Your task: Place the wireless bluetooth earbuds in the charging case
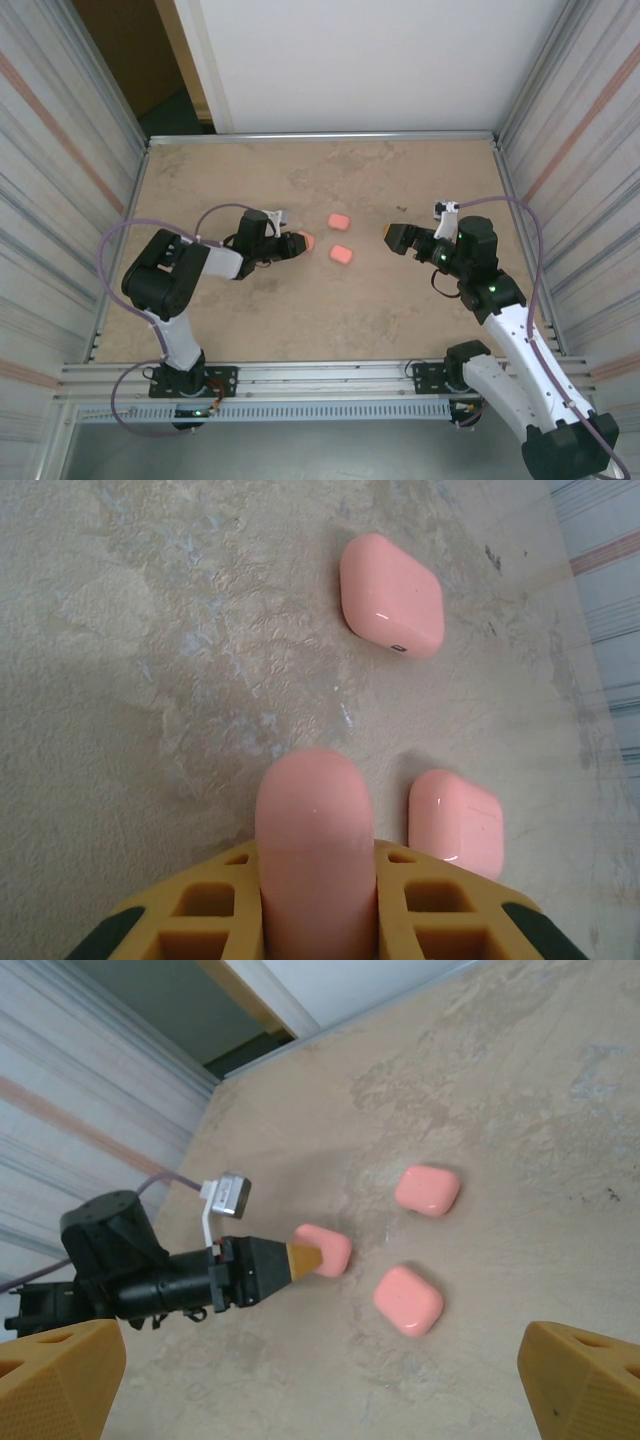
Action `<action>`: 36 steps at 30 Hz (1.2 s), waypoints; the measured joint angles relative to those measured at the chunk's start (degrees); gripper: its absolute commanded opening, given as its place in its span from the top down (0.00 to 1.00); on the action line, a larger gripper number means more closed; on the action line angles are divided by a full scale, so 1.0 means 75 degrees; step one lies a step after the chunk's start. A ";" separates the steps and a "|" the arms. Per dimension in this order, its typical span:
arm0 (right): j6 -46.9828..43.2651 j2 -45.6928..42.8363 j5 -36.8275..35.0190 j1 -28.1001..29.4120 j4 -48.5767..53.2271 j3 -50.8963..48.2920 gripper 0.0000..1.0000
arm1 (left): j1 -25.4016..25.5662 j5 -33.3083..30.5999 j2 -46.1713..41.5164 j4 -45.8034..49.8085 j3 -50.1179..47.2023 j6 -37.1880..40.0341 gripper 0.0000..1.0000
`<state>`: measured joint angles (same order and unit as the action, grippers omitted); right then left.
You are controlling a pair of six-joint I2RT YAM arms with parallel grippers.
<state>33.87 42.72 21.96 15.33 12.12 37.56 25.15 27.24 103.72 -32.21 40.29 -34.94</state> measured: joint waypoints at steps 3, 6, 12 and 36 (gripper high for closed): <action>0.0000 0.0000 0.0026 -0.0029 -0.0003 -0.0003 0.00 | 0.0006 -0.0041 0.0015 0.0085 0.0003 0.0023 0.71; 0.0000 -0.0003 0.0047 -0.0052 -0.0003 -0.0003 0.00 | 0.0012 -0.0064 0.0017 0.0111 0.0015 0.0061 0.61; -0.0003 -0.0003 0.0047 -0.0064 -0.0003 -0.0003 0.00 | 0.0052 -0.0189 -0.0050 0.0140 0.0012 0.0087 0.51; -0.0822 0.0000 -0.0519 -0.1775 0.0224 -0.0003 0.00 | -0.0233 -0.2454 -0.5059 0.2154 -0.1090 0.1416 0.19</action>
<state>27.70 42.72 18.06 2.02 13.80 37.54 23.40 8.84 65.78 -16.05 32.12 -24.32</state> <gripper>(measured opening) 0.996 0.770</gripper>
